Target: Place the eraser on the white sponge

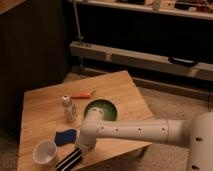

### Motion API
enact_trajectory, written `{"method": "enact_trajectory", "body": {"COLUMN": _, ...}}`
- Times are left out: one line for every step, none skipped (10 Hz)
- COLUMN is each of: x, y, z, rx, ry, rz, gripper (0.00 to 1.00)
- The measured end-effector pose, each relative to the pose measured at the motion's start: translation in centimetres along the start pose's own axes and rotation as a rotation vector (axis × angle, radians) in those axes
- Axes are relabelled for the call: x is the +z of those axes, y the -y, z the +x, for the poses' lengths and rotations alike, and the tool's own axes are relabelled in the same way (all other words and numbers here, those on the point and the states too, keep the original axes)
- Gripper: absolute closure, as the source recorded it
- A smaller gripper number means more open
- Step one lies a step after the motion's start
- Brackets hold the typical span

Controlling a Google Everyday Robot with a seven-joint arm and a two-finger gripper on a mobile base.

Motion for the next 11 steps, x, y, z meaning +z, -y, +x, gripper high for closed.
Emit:
{"method": "enact_trajectory", "body": {"x": 0.1, "y": -0.2, "z": 0.2, "rx": 0.0, "ry": -0.002, "rz": -0.001, "gripper": 0.42}}
{"method": "enact_trajectory", "body": {"x": 0.2, "y": -0.4, "z": 0.4, "rx": 0.002, "ry": -0.002, "rz": -0.003, "gripper": 0.47}}
{"method": "enact_trajectory", "body": {"x": 0.3, "y": -0.6, "z": 0.6, "rx": 0.004, "ry": -0.002, "rz": -0.003, "gripper": 0.57}}
{"method": "enact_trajectory", "body": {"x": 0.3, "y": -0.6, "z": 0.7, "rx": 0.006, "ry": -0.002, "rz": -0.002, "gripper": 0.67}}
{"method": "enact_trajectory", "body": {"x": 0.1, "y": -0.5, "z": 0.7, "rx": 0.012, "ry": 0.0, "rz": -0.001, "gripper": 0.79}}
{"method": "enact_trajectory", "body": {"x": 0.0, "y": -0.4, "z": 0.6, "rx": 0.019, "ry": -0.001, "rz": -0.003, "gripper": 0.89}}
{"method": "enact_trajectory", "body": {"x": -0.2, "y": -0.3, "z": 0.6, "rx": 0.024, "ry": -0.001, "rz": -0.004, "gripper": 0.96}}
{"method": "enact_trajectory", "body": {"x": -0.4, "y": -0.1, "z": 0.7, "rx": 0.031, "ry": -0.004, "rz": -0.006, "gripper": 1.0}}
{"method": "enact_trajectory", "body": {"x": -1.0, "y": 0.3, "z": 0.6, "rx": 0.041, "ry": -0.006, "rz": -0.01, "gripper": 1.0}}
{"method": "enact_trajectory", "body": {"x": -2.0, "y": 0.7, "z": 0.7, "rx": 0.049, "ry": -0.009, "rz": -0.017, "gripper": 1.0}}
{"method": "enact_trajectory", "body": {"x": -3.7, "y": 1.3, "z": 0.7, "rx": 0.059, "ry": -0.009, "rz": -0.032, "gripper": 1.0}}
